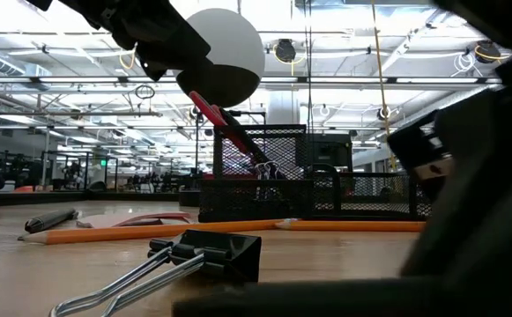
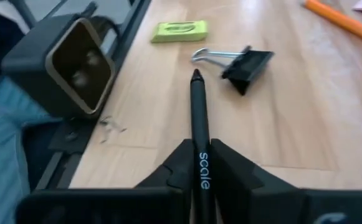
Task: Pick and place office supplies into organizer
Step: Put the black pen into the desk organizer
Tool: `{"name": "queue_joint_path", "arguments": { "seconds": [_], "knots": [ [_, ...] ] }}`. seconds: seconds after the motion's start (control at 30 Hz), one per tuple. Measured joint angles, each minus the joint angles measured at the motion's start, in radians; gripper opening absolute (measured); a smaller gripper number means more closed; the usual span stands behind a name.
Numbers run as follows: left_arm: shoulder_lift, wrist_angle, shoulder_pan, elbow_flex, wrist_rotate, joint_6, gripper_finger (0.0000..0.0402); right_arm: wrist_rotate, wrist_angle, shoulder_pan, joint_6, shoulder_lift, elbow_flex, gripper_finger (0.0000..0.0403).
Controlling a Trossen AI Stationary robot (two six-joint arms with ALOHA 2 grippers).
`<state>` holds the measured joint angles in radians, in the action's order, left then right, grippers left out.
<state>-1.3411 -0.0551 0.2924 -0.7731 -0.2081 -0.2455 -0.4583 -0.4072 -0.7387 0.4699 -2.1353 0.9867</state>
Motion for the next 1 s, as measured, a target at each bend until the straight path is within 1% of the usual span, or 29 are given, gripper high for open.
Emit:
{"name": "queue_joint_path", "arguments": {
  "seconds": [0.1, 0.23, 0.33, 0.43, 0.53, 0.63, 0.73, 1.0],
  "knots": [
    [0.000, 0.000, 0.000, 0.000, 0.000, 0.000, 0.0149, 0.001, -0.015, 0.016, 0.036, 0.000, -0.022, 0.0024],
    [0.000, 0.000, 0.000, 0.000, 0.000, -0.001, 0.0149, -0.010, -0.024, 0.037, 0.083, 0.002, -0.048, 0.0026],
    [0.000, -0.001, 0.000, 0.000, 0.000, -0.001, 0.0149, -0.049, -0.025, 0.050, 0.094, 0.001, -0.055, 0.0040],
    [0.000, -0.001, 0.000, 0.000, 0.000, -0.001, 0.0149, -0.076, -0.043, 0.063, 0.044, 0.000, -0.058, 0.0039],
    [0.000, -0.001, 0.000, 0.000, 0.000, -0.001, 0.0150, -0.091, -0.092, 0.070, -0.020, 0.003, -0.060, 0.0024],
    [0.000, -0.001, 0.000, 0.000, 0.000, 0.001, 0.0150, -0.147, -0.099, 0.074, -0.063, 0.017, -0.060, 0.0023],
    [0.000, -0.001, 0.000, 0.000, -0.001, 0.001, 0.0150, -0.194, -0.103, 0.075, -0.073, 0.043, -0.060, 0.0023],
    [0.000, -0.013, -0.003, 0.000, -0.020, -0.015, 0.0150, -0.199, -0.100, 0.074, -0.112, 0.078, -0.062, 0.0026]
  ]
}}
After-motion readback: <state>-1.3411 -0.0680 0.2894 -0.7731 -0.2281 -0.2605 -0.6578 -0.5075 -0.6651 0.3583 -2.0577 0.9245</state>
